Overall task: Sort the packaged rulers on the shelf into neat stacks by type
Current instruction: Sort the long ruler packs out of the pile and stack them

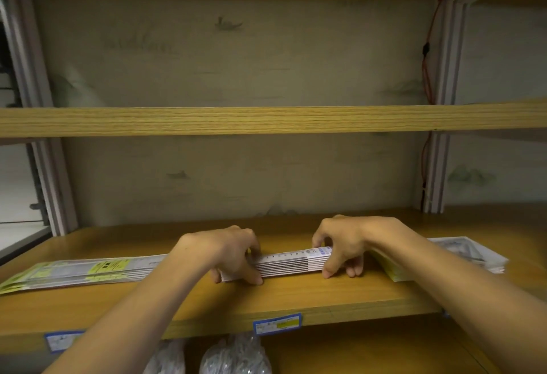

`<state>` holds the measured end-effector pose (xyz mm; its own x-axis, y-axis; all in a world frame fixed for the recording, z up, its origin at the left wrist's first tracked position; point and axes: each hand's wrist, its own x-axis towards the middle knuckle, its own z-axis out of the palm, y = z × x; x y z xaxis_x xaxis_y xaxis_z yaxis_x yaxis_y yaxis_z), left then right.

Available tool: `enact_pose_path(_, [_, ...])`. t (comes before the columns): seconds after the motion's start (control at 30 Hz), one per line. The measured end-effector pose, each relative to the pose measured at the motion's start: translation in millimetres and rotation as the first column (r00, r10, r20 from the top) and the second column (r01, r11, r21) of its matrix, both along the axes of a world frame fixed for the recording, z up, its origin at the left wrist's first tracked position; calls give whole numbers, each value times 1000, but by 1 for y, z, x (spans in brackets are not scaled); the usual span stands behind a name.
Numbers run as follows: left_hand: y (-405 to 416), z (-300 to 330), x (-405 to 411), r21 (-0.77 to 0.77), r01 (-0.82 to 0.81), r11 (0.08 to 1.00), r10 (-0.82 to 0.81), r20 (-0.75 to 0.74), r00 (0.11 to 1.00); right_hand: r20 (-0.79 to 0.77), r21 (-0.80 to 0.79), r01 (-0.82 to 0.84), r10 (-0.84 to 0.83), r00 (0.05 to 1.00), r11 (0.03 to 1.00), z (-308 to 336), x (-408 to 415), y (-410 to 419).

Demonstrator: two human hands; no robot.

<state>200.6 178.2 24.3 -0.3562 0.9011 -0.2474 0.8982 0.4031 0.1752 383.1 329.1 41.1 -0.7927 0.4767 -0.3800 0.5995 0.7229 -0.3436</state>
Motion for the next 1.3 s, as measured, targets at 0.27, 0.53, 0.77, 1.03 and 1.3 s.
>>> enact_pose_path(0.27, [-3, 3, 3, -32, -5, 999, 5, 23, 1000, 34, 51, -53, 51, 998, 997, -2, -1, -1])
enact_pose_path(0.53, [-4, 9, 5, -65, 16, 998, -13, 35, 999, 37, -16, -28, 28, 999, 999, 0, 0, -3])
enact_pose_path(0.77, [-3, 12, 8, -95, 69, 993, -73, -40, 997, 14, -9, -9, 9, 1000, 1000, -1, -1, -6])
enact_pose_path(1.03, [-5, 19, 14, -150, 55, 987, -44, 79, 996, -19, 11, -24, 24, 1000, 1000, -3, 1, -5])
enact_pose_path(1.3, [-5, 18, 17, -143, 49, 988, -39, 73, 997, 14, 26, -11, 11, 1000, 1000, 2, 3, -10])
